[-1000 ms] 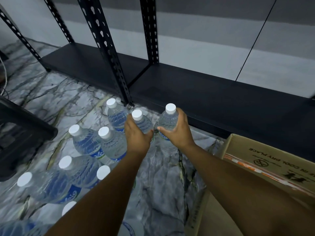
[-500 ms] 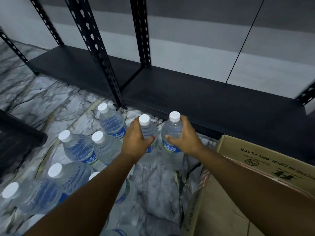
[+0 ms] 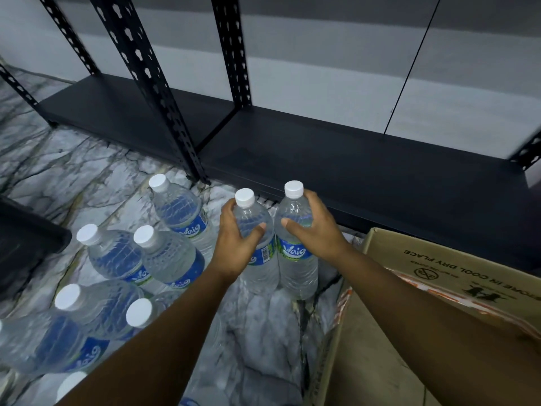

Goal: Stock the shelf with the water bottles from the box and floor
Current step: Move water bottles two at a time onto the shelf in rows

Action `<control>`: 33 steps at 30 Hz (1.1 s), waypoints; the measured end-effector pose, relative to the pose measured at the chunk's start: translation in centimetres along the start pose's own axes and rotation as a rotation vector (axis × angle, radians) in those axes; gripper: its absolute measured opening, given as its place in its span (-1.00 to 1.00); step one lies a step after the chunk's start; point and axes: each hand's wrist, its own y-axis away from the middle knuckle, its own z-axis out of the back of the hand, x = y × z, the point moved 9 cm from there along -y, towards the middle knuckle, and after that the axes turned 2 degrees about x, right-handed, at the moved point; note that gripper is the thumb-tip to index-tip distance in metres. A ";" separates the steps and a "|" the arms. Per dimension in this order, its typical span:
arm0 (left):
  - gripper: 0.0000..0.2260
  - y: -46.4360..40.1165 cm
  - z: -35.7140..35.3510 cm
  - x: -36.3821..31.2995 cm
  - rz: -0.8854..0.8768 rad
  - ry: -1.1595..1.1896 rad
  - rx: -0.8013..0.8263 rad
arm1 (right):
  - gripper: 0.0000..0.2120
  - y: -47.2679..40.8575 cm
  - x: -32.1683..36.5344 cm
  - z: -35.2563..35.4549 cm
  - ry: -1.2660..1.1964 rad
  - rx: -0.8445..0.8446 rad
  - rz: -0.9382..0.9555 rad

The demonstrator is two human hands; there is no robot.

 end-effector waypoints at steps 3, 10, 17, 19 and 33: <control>-0.40 0.1 0.5 0.3 0.019 0.007 -0.048 | -0.38 0.1 0.0 -0.3 0.006 0.028 0.004; -0.47 -0.3 0.9 -0.2 -0.004 -0.041 -0.108 | -0.31 0.5 -0.4 0.8 0.063 -0.135 -0.016; -0.42 -0.2 0.9 -0.2 -0.072 -0.137 -0.159 | -0.40 0.1 0.0 0.1 -0.016 -0.155 -0.009; -0.46 -0.2 1.2 0.0 -0.072 -0.094 -0.163 | -0.42 -0.2 -0.1 -0.4 -0.054 -0.088 0.004; -0.34 -1.9 1.7 1.4 -0.038 -0.085 -0.188 | -0.17 -1.9 0.1 -0.6 0.071 -0.130 0.056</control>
